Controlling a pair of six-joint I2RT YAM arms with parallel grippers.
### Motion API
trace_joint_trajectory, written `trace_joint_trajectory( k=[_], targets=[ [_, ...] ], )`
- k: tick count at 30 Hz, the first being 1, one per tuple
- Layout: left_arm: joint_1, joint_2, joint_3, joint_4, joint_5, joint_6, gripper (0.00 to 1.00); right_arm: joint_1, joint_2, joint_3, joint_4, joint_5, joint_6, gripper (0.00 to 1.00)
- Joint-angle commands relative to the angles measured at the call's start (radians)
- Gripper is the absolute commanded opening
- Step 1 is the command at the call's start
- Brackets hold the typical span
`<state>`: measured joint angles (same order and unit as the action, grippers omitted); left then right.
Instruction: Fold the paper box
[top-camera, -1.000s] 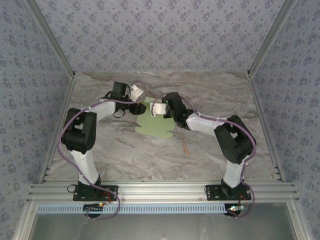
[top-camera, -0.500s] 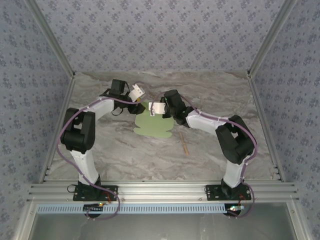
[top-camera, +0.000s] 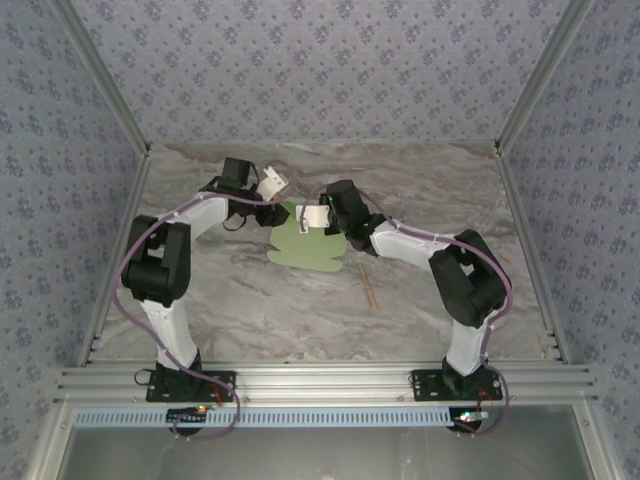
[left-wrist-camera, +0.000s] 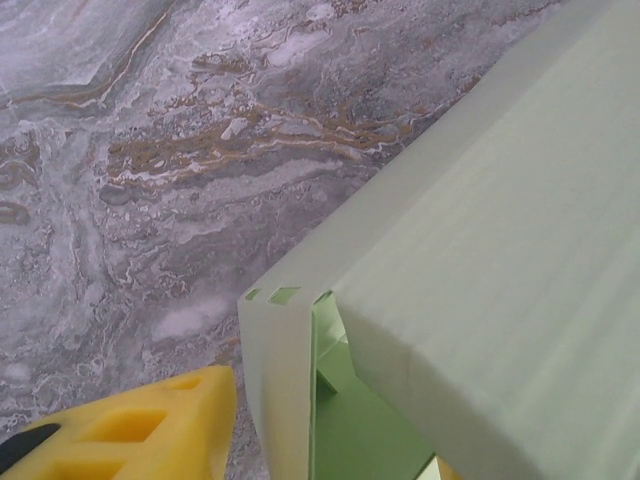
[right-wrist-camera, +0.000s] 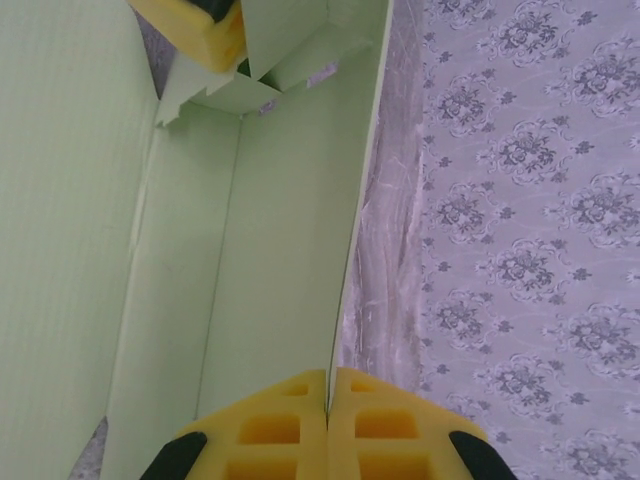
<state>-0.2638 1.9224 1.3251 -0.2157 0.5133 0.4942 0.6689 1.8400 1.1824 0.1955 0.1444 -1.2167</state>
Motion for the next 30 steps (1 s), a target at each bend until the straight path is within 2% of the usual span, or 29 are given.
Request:
trace_joint_trajectory(
  k=[1, 4, 12, 19, 30],
  targets=[
    [0.024, 0.029, 0.081, -0.029, 0.047, 0.006, 0.54, 0.015, 0.049, -0.031, -0.009, 0.004, -0.096, 0.0],
    [0.032, 0.039, 0.097, -0.063, 0.082, 0.024, 0.59, 0.017, 0.063, -0.034, 0.024, 0.015, -0.12, 0.0],
    [0.038, 0.04, 0.098, -0.067, 0.094, 0.027, 0.63, 0.022, 0.078, -0.017, 0.04, 0.032, -0.115, 0.0],
    [0.025, 0.032, 0.077, 0.004, 0.064, -0.073, 0.66, 0.046, 0.102, 0.002, 0.059, 0.063, -0.057, 0.0],
    [0.042, -0.023, 0.091, -0.257, 0.098, 0.136, 0.81, 0.025, 0.081, 0.002, 0.03, 0.057, -0.058, 0.0]
  ],
)
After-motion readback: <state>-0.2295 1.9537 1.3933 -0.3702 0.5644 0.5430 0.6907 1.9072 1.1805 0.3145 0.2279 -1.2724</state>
